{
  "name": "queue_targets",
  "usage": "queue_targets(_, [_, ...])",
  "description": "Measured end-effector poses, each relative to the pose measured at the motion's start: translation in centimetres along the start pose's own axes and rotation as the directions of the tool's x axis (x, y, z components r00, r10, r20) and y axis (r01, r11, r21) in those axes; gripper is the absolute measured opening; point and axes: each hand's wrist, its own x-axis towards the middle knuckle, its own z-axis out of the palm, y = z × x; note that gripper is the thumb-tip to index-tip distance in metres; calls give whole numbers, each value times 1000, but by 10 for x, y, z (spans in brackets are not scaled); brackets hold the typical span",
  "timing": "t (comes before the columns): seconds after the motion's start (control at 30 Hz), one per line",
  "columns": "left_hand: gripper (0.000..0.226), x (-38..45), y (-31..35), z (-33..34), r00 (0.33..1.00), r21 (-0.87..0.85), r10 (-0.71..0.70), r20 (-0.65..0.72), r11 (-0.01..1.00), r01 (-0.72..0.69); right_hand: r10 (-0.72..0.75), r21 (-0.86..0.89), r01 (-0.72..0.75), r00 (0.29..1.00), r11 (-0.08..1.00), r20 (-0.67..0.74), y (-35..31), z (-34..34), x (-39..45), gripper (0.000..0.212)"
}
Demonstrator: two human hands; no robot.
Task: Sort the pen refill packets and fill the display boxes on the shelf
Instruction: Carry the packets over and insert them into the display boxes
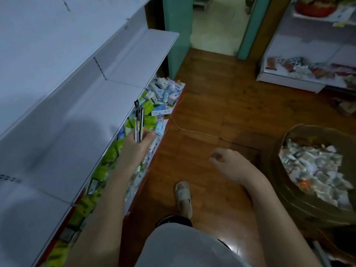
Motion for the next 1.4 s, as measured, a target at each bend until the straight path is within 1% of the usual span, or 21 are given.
queue_targets(0.03, [24, 20, -2, 4, 999, 11, -27, -22, 1000, 28, 18, 0, -18, 1000, 1000, 2, 5, -11, 15, 31])
queue_targets(0.07, [44, 40, -2, 10, 997, 19, -72, -37, 997, 73, 37, 0, -37, 999, 999, 1, 11, -23, 31, 31])
queue_targets(0.1, [73, 60, -3, 17, 991, 23, -129, -43, 991, 131, 61, 1, -61, 998, 998, 0, 16, -36, 46, 30])
queue_targets(0.13, [90, 82, -3, 24, 985, 28, -172, -26, 985, 173, 84, 2, -84, 996, 996, 0, 20, -50, 60, 29])
queue_targets(0.17, [89, 100, 1, 33, 987, 33, -158, -27, 987, 159, 104, 3, -104, 995, 995, 4, 23, -64, 74, 27])
queue_targets(0.23, [68, 135, 12, 51, 994, 44, -108, 11, 993, 107, 135, 26, -134, 991, 991, -19, 31, -90, 102, 23])
queue_targets(0.33, [48, 188, 32, 77, 993, 12, -62, 97, 998, 61, 178, 109, -167, 979, 980, -102, 41, -127, 148, 22])
queue_targets(0.4, [41, 221, 42, 90, 991, -27, -69, 116, 997, 72, 203, 151, -186, 973, 971, -111, 49, -151, 172, 24])
queue_targets(0.47, [45, 254, 55, 103, 989, -86, -75, 128, 993, 86, 229, 180, -205, 965, 962, -123, 62, -172, 197, 25])
queue_targets(0.53, [58, 287, 65, 116, 987, -127, -80, 140, 987, 98, 251, 185, -225, 959, 957, -131, 72, -191, 227, 26])
queue_targets(0.57, [63, 305, 68, 124, 983, -194, -106, 149, 972, 135, 252, 173, -228, 959, 958, -132, 75, -200, 244, 27])
queue_targets(0.63, [64, 343, 72, 143, 970, -339, -186, 159, 912, 231, 222, 144, -206, 969, 968, -106, 80, -217, 282, 26])
queue_targets(0.67, [59, 362, 75, 153, 964, -365, -215, 155, 895, 258, 201, 135, -189, 976, 973, -82, 82, -225, 302, 26])
queue_targets(0.77, [45, 412, 86, 180, 959, -343, -254, 127, 896, 283, 106, 127, -103, 994, 987, -21, 83, -259, 359, 22])
queue_targets(0.87, [48, 449, 110, 203, 966, -334, -238, 105, 906, 259, -14, 104, 11, 1000, 994, 26, 81, -298, 410, 25])
queue_targets(0.93, [45, 468, 128, 214, 979, -382, -200, 43, 902, 201, -91, 104, 86, 995, 991, 44, 78, -324, 444, 26])
queue_targets(1.0, [42, 485, 141, 220, 981, -386, -192, -38, 908, 163, -133, 84, 128, 990, 988, 51, 73, -349, 478, 25])
queue_targets(1.07, [41, 498, 145, 220, 975, -368, -200, -100, 918, 151, -165, 49, 162, 984, 985, 60, 65, -368, 507, 24])
queue_targets(1.2, [39, 523, 141, 204, 952, -352, -203, -229, 929, 114, -205, -21, 210, 970, 978, 130, 47, -389, 565, 25])
queue_targets(1.3, [38, 549, 136, 191, 954, -309, -140, -264, 950, 54, -227, -60, 239, 960, 969, 161, 25, -393, 612, 24])
queue_targets(1.4, [41, 586, 143, 177, 960, -290, -74, -271, 957, -8, -292, -51, 304, 941, 951, 172, -3, -399, 654, 16])
